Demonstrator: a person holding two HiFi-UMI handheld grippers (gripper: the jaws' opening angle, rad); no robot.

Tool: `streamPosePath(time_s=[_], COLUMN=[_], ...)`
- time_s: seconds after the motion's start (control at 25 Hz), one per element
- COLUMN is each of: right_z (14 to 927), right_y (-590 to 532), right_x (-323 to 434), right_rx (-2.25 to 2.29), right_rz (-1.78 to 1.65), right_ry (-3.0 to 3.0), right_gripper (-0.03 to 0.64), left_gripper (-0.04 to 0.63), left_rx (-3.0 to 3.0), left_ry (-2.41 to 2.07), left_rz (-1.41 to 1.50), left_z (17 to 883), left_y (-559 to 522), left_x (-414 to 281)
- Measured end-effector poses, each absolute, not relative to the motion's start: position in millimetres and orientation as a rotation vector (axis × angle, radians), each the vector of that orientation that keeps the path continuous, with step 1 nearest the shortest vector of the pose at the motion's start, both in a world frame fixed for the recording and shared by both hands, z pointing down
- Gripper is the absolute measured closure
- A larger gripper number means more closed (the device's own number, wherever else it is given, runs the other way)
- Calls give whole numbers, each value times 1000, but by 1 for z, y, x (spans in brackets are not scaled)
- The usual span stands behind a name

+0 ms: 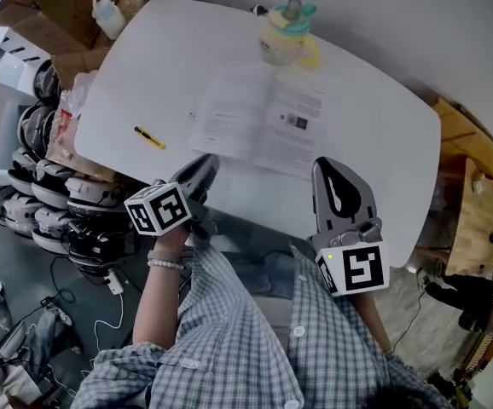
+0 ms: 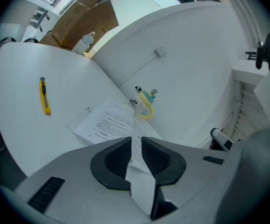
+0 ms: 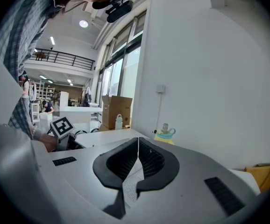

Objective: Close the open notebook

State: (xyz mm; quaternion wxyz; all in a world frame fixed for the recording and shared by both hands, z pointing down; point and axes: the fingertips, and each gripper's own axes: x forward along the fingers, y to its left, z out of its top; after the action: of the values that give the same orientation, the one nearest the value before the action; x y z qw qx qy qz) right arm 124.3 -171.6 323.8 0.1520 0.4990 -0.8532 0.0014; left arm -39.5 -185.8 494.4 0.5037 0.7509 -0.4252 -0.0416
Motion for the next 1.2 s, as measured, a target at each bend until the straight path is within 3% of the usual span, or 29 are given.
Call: streamPosePath(time_s=[0.6, 1.2], right_z=[323, 326], right_y=[-185, -189], right_x=[151, 180], right_rx=[1407, 1443], right_rz=[15, 34], right_ry=[-2452, -2420], right_gripper=[597, 597], left_gripper=[408, 373], left_rx=[1500, 1263], left_ry=[-975, -928], left_rz=[-242, -375], left_z=[538, 575], left_y=[-188, -190], left_x=[-17, -4])
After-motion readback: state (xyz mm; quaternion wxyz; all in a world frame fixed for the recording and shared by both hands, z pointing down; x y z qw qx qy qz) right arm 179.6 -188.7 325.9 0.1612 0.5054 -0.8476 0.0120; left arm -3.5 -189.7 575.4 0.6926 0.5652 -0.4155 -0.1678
